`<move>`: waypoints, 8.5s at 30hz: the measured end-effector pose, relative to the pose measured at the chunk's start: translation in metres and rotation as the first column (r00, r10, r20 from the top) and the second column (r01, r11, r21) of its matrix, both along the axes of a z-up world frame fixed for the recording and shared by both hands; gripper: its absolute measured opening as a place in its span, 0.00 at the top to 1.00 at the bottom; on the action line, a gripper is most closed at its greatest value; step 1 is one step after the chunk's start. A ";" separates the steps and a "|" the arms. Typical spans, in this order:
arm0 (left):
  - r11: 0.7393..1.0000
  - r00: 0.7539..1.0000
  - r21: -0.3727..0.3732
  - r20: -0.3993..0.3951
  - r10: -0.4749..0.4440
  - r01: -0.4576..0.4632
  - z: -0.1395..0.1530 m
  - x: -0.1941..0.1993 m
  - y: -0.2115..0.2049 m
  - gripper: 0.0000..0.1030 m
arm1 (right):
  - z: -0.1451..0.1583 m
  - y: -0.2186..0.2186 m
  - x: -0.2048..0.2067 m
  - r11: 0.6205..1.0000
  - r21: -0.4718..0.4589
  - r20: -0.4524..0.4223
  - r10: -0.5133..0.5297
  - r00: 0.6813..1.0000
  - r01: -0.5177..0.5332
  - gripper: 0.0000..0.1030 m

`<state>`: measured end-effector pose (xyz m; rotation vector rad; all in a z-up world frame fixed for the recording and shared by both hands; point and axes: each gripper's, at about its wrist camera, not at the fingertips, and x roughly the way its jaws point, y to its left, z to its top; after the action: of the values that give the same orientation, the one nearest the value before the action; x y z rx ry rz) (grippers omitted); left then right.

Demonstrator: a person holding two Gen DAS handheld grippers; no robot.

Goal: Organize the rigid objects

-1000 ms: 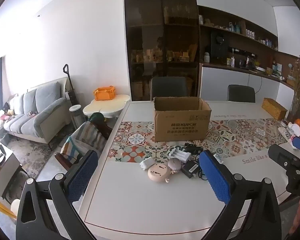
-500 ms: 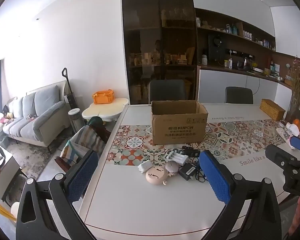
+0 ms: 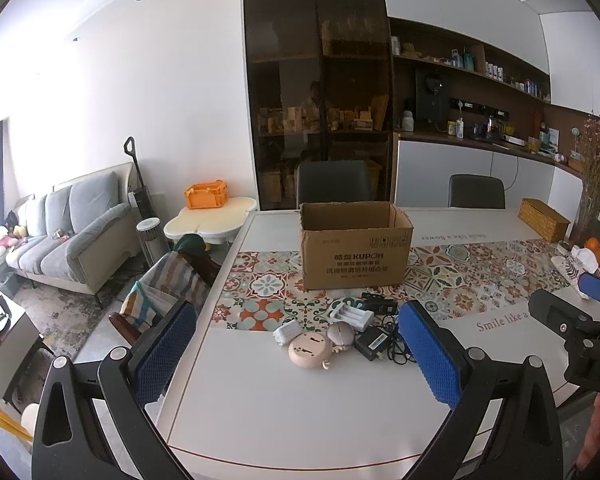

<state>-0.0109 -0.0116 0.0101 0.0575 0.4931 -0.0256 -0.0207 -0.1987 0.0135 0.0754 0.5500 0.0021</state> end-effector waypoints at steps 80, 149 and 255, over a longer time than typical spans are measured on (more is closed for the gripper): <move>0.998 0.965 -0.044 -0.259 -0.049 0.038 -0.068 0.073 0.011 0.00 | -0.063 0.019 0.065 1.000 0.008 -0.242 0.019 0.970 -0.017 0.01; 0.962 0.744 -0.088 -0.618 -0.256 0.258 -0.242 0.235 -0.004 0.28 | -0.217 0.028 0.215 0.994 0.112 -0.671 0.062 0.739 0.019 0.01; 0.980 0.912 -0.119 -0.362 -0.194 0.161 -0.068 0.241 -0.022 0.28 | -0.051 0.010 0.231 0.991 0.065 -0.269 0.134 0.954 -0.121 0.41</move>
<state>0.2306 -0.0333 -0.0575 0.0118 0.8666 -0.2409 0.2100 -0.1891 -0.0374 0.0870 0.8308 0.1328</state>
